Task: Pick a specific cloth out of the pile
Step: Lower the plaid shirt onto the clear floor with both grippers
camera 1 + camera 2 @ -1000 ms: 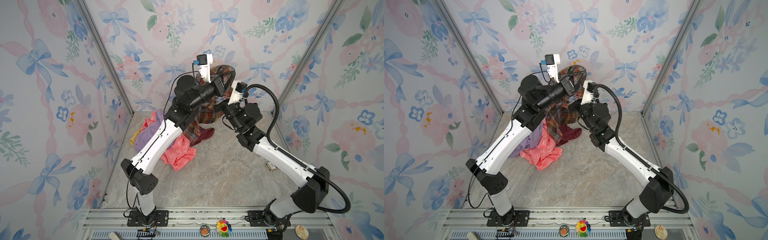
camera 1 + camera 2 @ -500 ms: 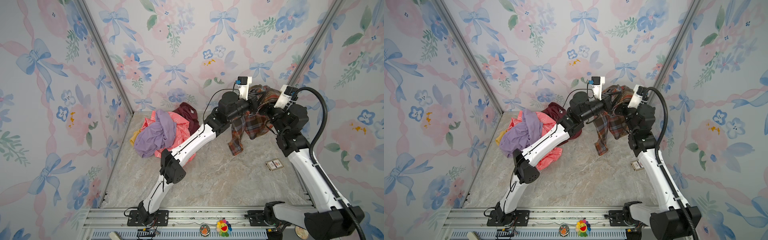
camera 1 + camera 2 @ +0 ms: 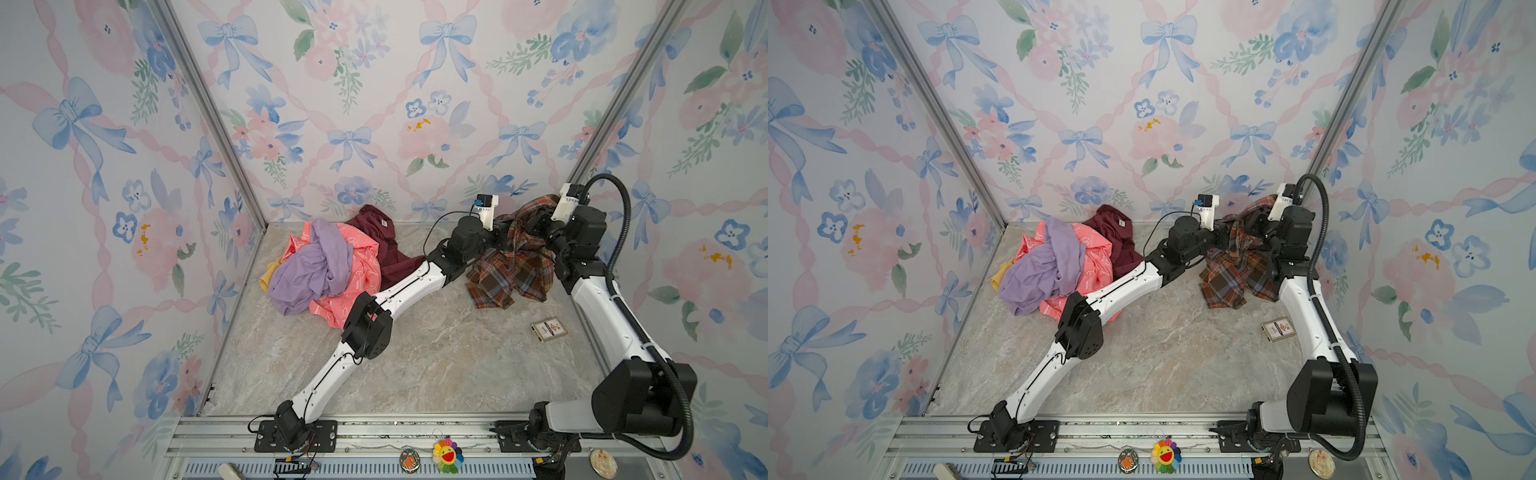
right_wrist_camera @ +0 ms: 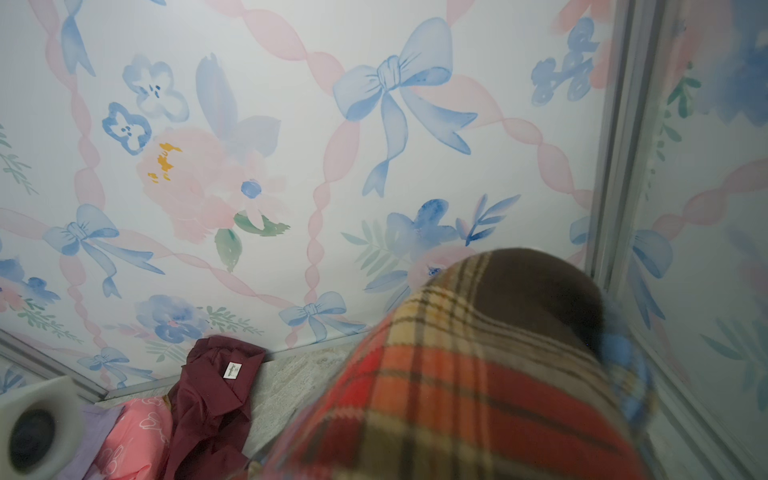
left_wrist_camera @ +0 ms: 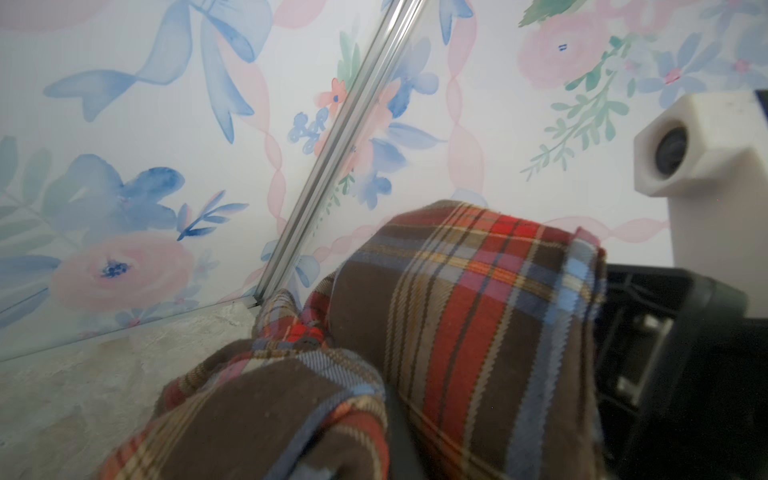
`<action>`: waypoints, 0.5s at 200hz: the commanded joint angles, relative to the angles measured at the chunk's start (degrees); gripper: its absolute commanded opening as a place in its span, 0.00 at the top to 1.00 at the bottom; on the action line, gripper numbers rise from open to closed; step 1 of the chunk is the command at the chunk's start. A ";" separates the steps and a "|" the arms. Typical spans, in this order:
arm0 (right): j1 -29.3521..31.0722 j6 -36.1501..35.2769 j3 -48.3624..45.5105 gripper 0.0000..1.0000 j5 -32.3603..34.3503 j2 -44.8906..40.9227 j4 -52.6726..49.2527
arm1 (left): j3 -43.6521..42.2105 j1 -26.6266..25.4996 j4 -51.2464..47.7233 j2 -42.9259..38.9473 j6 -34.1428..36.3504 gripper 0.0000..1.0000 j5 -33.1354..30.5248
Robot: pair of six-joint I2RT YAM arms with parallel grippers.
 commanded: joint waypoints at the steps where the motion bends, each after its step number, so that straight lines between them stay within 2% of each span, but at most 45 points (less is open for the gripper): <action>1: -0.01 1.05 -0.34 1.00 -2.04 3.58 4.89 | -1.82 1.32 2.28 2.22 -0.24 1.00 -0.29; 50: 0.54 -0.33 1.06 1.00 0.34 10.49 0.13 | -4.69 3.55 5.06 7.20 -4.63 1.00 0.49; 100: 2.05 -1.12 5.58 1.00 5.31 17.51 -14.11 | -2.80 3.13 6.24 12.44 -7.75 1.00 1.72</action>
